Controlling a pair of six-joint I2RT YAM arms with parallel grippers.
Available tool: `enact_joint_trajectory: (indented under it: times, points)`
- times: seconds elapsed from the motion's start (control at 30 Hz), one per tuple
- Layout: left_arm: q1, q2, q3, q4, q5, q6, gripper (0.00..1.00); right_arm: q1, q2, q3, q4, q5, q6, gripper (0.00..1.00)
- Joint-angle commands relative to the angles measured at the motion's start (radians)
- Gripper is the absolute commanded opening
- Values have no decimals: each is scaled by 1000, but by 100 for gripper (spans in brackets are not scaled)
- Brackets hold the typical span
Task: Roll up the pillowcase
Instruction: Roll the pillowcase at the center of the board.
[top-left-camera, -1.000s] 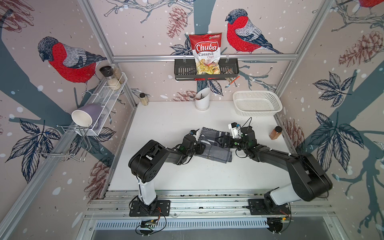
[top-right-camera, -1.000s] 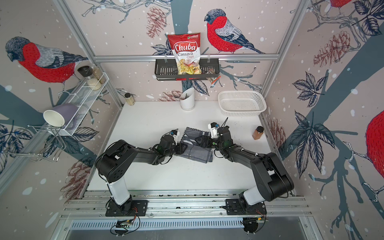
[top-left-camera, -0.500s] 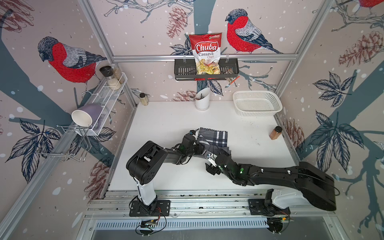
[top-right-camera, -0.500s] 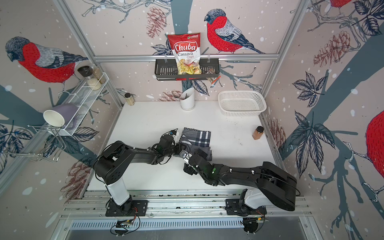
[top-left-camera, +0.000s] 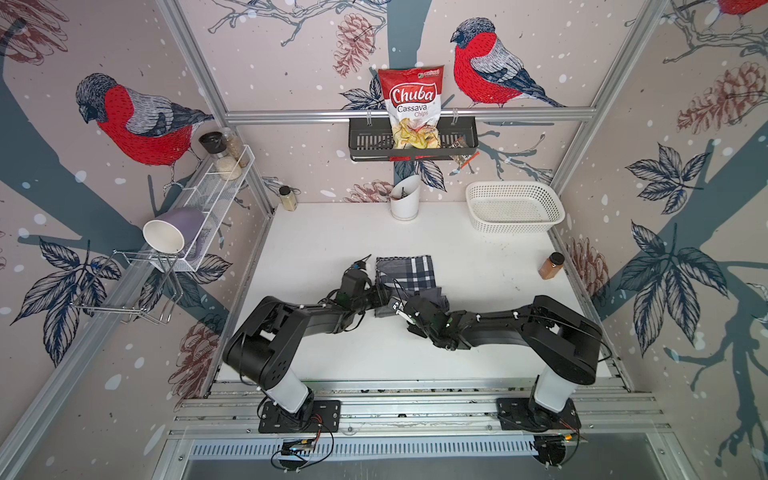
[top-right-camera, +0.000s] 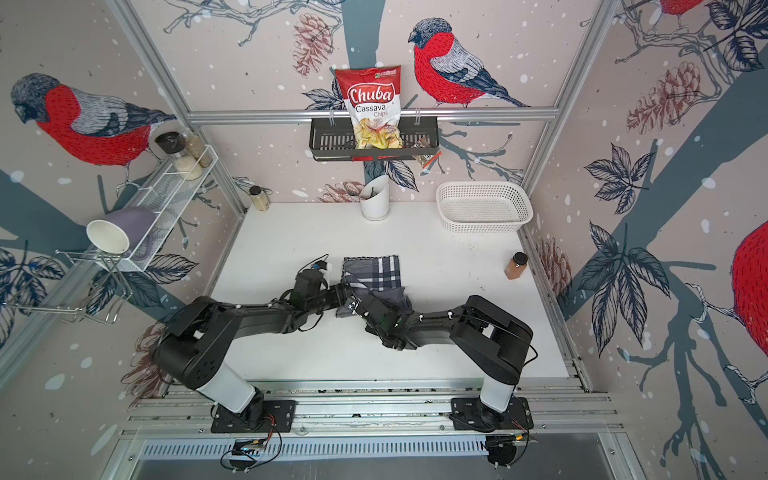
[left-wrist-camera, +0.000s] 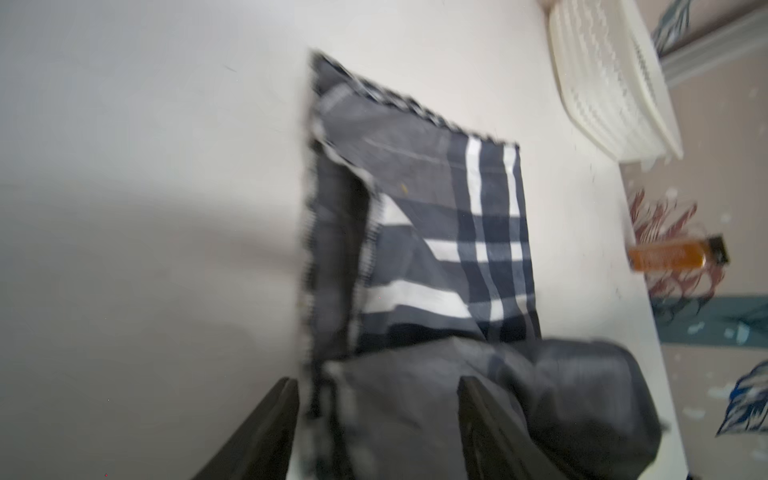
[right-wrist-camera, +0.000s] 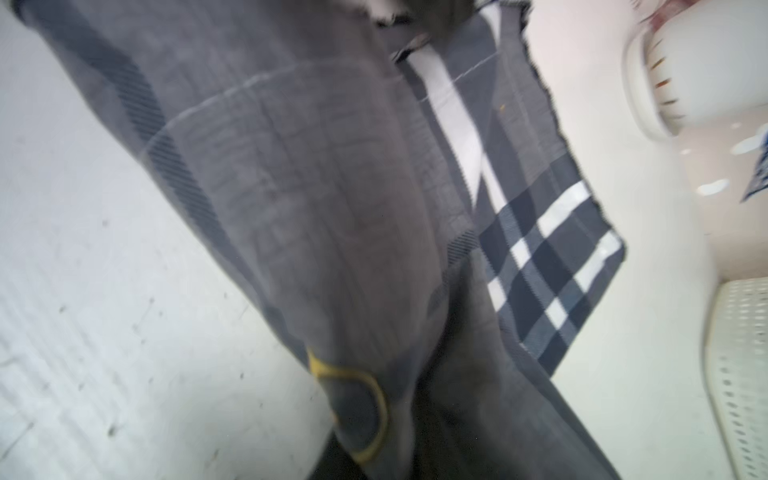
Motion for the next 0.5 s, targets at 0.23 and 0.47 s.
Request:
enact_joint_trajectory:
  times: [0.23,0.47]
  points:
    - [119,-164,-69,-86,130,21,67,-153,20,221,-422,-726,378,0]
    - [35,-304,-74,-123,82,124,68,-331,125,387,-554,-1099,555,0]
